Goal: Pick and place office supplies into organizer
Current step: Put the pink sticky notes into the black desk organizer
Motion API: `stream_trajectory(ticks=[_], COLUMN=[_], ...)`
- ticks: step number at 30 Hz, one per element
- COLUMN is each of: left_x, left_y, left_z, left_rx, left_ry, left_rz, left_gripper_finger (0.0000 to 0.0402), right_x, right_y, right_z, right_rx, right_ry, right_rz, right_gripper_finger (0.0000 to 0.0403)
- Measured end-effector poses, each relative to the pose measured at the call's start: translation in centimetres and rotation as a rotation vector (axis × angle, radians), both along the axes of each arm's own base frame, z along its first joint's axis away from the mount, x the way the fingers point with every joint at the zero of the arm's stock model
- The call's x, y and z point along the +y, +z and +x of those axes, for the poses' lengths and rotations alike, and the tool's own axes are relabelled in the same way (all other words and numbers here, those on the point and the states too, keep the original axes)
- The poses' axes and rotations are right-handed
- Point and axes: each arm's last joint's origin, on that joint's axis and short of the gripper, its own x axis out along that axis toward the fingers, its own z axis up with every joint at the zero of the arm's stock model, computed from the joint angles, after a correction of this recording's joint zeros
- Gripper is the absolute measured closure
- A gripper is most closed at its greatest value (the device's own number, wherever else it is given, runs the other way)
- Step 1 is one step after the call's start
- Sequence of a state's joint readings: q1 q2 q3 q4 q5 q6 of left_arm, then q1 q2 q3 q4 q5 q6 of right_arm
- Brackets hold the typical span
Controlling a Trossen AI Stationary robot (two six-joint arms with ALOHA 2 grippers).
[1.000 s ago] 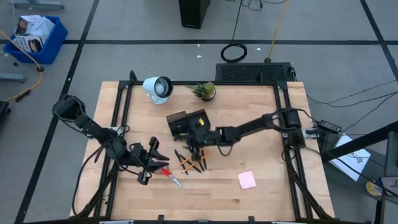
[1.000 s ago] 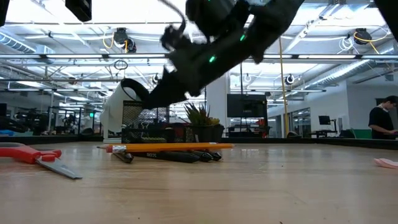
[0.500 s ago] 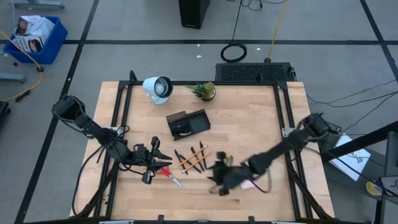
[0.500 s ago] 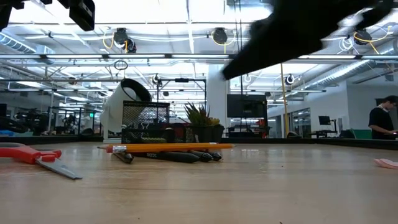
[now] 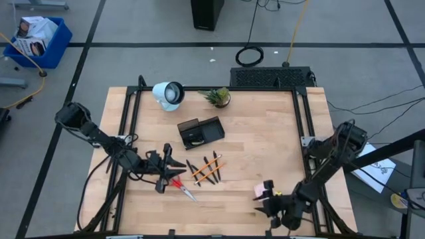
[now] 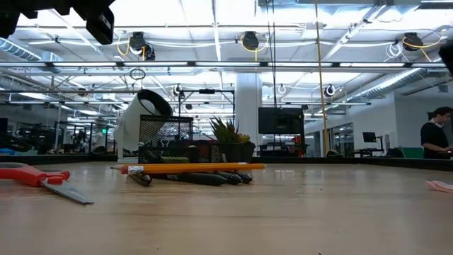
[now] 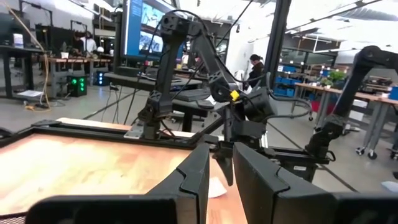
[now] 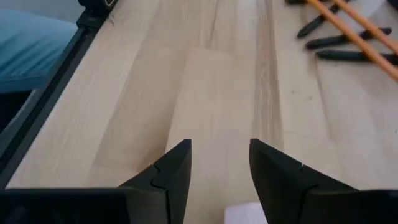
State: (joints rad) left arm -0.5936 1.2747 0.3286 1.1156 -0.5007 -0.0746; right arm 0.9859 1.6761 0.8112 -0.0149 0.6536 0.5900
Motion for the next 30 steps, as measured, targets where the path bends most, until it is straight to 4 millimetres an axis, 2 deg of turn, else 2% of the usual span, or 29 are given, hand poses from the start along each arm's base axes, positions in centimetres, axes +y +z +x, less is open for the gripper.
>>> stream_trajectory(ticks=[3,7,12,14,18,23,30], left_x=[0.1,0.1,0.1,0.1,0.1,0.1,0.1], left_y=[-0.1,-0.4,-0.7,-0.7,-0.9,-0.9,-0.8], left_z=[0.1,0.1,0.1,0.1,0.2,0.2,0.2], left_rx=[0.014,0.039,0.069,0.070,0.084,0.085,0.082], left_ry=[0.004,0.001,-0.003,-0.003,-0.005,-0.005,-0.004], left_rz=[-0.005,-0.009,-0.023,-0.026,-0.034,-0.034,-0.031], left_gripper_finger=[0.0325,0.0325,0.0325,0.0325,0.0325,0.0325,0.0325], right_x=[0.9,2.9,5.5,6.0,6.5,5.6,5.1], right_y=[0.3,2.6,4.8,4.6,2.7,0.3,0.3], right_z=[-0.3,0.6,1.7,1.8,2.1,1.5,1.2], right_rx=[0.020,0.016,0.078,0.147,0.253,0.367,0.390], right_ry=[0.023,0.044,0.040,-0.010,-0.133,-0.256,-0.324], right_rz=[-0.019,-0.021,-0.118,-0.175,-0.275,-0.386,-0.392], right_gripper_finger=[0.0261,0.0269,0.0274,0.0274,0.0274,0.0274,0.0274])
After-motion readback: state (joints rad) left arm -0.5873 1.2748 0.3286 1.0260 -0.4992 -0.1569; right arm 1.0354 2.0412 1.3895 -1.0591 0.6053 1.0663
